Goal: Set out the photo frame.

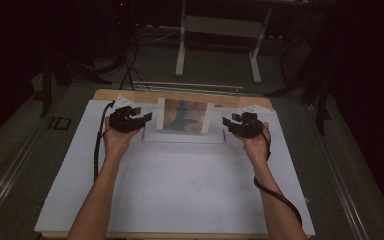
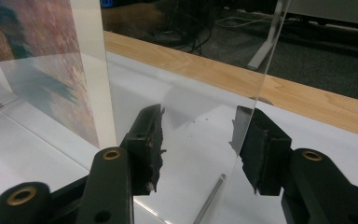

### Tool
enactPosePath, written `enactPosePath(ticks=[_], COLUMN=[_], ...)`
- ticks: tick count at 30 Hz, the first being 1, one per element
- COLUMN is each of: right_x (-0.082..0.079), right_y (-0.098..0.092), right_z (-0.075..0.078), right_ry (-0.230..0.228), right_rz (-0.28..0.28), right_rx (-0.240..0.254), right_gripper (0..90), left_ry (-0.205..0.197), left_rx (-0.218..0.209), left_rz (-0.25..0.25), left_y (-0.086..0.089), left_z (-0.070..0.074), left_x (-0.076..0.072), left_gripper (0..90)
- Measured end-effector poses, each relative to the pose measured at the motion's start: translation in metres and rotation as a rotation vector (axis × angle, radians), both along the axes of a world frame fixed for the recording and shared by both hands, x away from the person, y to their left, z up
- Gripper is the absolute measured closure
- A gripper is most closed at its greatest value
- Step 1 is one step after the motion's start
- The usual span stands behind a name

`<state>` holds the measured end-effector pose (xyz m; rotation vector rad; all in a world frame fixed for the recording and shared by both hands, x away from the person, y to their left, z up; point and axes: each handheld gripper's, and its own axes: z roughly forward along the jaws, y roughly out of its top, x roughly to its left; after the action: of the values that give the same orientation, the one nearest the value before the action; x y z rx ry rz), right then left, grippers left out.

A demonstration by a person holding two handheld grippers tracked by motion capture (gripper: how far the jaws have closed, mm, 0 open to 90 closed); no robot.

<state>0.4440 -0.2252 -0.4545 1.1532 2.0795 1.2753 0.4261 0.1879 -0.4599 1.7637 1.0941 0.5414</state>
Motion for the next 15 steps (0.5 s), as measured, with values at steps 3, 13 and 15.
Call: enactPosePath(ticks=[3,13,15], right_x=[0.0,-0.0046,-0.0057], right_y=[-0.0001,-0.0027,-0.003], right_z=[0.0005,0.0026,0.0034], right_ry=[0.002,0.005,0.008], right_rz=[-0.002,0.002,-0.001], right_rx=[-0.002,-0.001,-0.005], right_gripper=[52.1,52.1,52.1], left_ry=[0.001,0.007,0.009], left_rx=[0.004,0.013,0.015], left_rz=[0.001,-0.009,-0.011], left_y=[-0.0008,-0.0023,-0.003], left_z=[0.0016,0.0072,0.0081], left_x=[-0.0005,-0.0041,-0.0052], left_gripper=[45.4,45.9,45.9])
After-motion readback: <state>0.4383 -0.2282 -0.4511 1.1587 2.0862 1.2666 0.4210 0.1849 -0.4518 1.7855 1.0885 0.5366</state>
